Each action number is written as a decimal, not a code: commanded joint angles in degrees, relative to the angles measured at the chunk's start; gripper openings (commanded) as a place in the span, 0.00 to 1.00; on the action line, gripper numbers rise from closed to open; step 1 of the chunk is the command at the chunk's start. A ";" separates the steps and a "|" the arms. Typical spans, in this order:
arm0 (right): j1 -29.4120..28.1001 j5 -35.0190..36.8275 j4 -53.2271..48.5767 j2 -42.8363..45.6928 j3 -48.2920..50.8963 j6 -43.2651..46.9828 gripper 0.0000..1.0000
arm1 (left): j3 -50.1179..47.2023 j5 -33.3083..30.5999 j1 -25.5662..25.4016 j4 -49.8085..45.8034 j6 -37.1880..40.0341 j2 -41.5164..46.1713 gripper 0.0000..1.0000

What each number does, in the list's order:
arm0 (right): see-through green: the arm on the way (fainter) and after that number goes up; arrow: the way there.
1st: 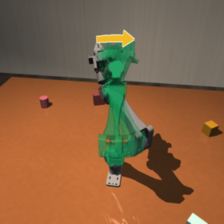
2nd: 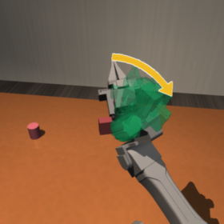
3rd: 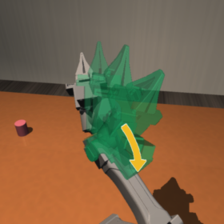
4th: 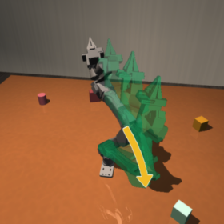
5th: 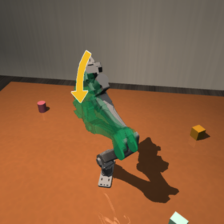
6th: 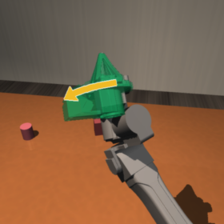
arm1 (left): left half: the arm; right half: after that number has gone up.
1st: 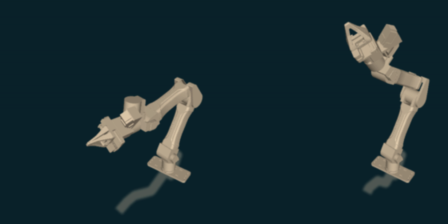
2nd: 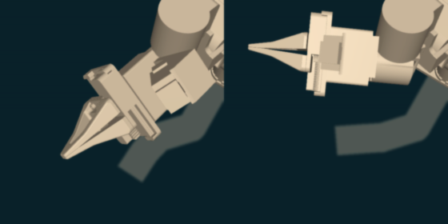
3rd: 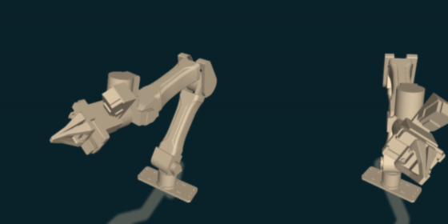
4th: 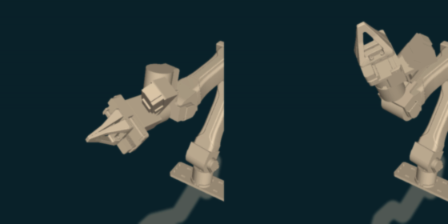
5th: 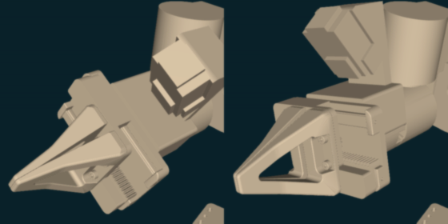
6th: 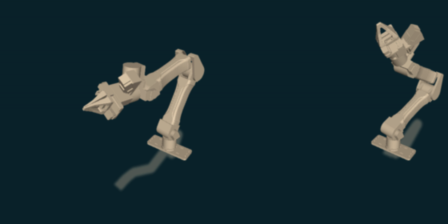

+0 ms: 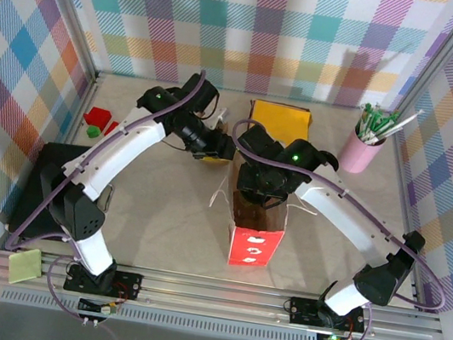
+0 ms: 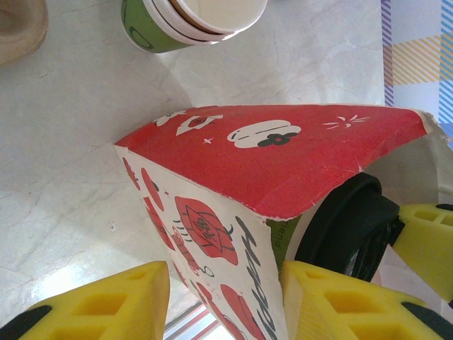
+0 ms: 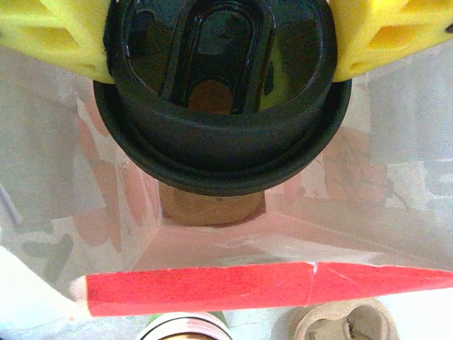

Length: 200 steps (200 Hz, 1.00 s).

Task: Pack the takeout coffee

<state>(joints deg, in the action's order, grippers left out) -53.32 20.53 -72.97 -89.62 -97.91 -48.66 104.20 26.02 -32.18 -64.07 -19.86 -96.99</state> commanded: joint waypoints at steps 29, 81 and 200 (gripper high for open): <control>0.06 -1.83 -2.76 1.60 -0.04 -0.02 0.56 | 0.73 0.94 -2.84 -1.15 1.92 -2.19 0.46; -0.03 -4.50 -4.75 4.66 1.97 -0.70 0.55 | 3.76 -1.37 -5.23 -3.14 2.32 -3.49 0.15; -5.92 -1.23 -2.37 7.99 1.81 -0.21 0.54 | -0.58 -5.46 -6.40 -1.57 4.15 5.73 0.00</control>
<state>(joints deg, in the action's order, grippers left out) -58.59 17.17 -75.94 -81.80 -95.59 -48.88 104.75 21.21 -37.87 -64.38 -17.87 -93.03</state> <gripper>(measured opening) 0.639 0.050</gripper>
